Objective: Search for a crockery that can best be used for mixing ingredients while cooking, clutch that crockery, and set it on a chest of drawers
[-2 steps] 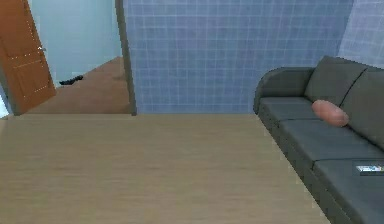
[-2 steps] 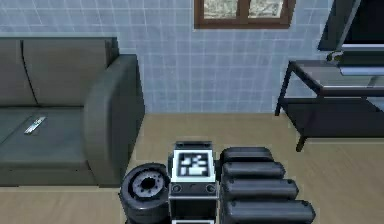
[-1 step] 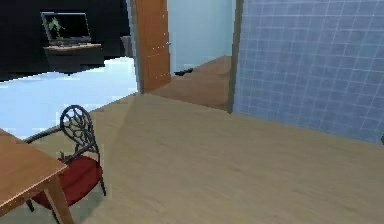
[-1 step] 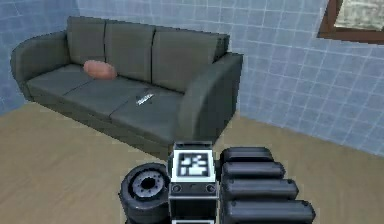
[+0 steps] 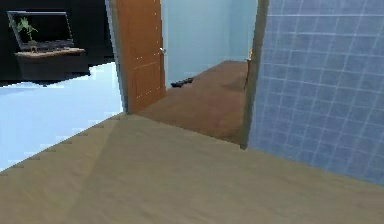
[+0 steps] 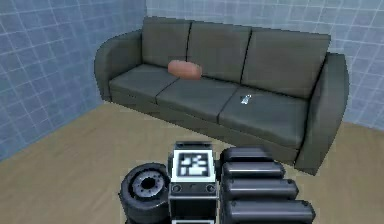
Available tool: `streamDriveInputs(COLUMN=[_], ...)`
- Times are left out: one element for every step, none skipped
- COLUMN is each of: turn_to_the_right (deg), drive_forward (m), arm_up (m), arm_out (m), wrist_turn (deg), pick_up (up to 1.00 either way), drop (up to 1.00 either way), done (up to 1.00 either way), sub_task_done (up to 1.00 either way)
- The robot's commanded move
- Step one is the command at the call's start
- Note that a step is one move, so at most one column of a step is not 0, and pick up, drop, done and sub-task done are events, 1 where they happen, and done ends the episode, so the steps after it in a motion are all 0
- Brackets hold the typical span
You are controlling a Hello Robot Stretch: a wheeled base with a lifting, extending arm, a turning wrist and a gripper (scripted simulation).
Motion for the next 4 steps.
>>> streamDriveInputs(turn_to_the_right=[-3.0,0.0,0.0,-3.0], drive_forward=[0.00,1.00,1.00,0.00], arm_up=[0.00,0.00,0.00,0.00], arm_out=[0.00,0.00,0.00,0.00], wrist_turn=[0.0,0.0,0.0,0.0], pick_up=[0.00,0.00,0.00,0.00], drop=[0.00,0.00,0.00,0.00], done=[0.00,0.00,0.00,0.00], sub_task_done=[0.00,0.00,0.00,0.00])
